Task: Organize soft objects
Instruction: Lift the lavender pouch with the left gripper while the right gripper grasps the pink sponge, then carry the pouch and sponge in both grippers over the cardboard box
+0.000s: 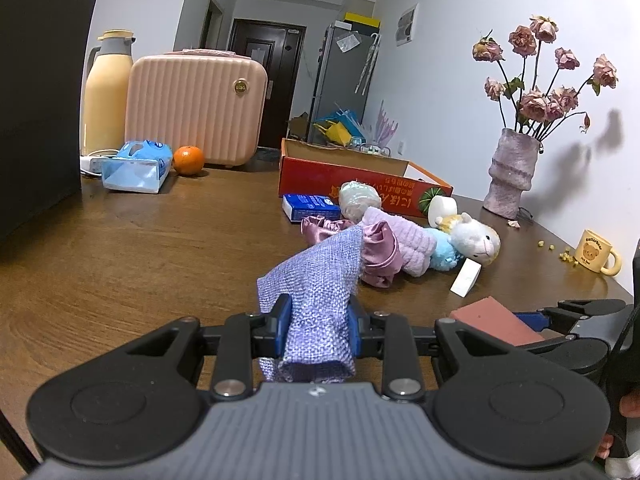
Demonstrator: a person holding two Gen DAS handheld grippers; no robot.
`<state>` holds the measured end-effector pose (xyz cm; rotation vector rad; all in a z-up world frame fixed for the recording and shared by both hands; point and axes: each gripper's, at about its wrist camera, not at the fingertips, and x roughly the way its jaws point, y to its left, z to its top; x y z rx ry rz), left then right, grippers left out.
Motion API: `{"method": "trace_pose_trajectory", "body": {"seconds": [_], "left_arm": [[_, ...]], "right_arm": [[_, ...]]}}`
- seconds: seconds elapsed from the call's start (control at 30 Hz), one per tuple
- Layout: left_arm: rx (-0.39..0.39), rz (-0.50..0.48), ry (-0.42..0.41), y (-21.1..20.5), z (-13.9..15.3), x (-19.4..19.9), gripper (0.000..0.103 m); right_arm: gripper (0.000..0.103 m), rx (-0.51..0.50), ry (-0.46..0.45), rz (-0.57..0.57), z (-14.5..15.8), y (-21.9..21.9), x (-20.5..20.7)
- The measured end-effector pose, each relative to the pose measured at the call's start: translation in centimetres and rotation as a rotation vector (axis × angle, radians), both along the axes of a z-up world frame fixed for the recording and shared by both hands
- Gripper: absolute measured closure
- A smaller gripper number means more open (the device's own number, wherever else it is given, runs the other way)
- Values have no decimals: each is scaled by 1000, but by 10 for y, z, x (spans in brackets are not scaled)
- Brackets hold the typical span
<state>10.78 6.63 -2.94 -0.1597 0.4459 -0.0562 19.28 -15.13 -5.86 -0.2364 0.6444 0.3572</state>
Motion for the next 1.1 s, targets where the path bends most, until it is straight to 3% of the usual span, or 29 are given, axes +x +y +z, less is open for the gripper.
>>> {"method": "trace_pose_trajectory", "body": {"seconds": [0.5, 1.1], "left_arm": [[19, 0, -47, -8, 22, 7, 75], [48, -12, -109, -24, 57, 46, 75]], "right_arm": [[33, 44, -72, -10, 21, -14, -1], [33, 92, -160, -28, 55, -28, 28]]}}
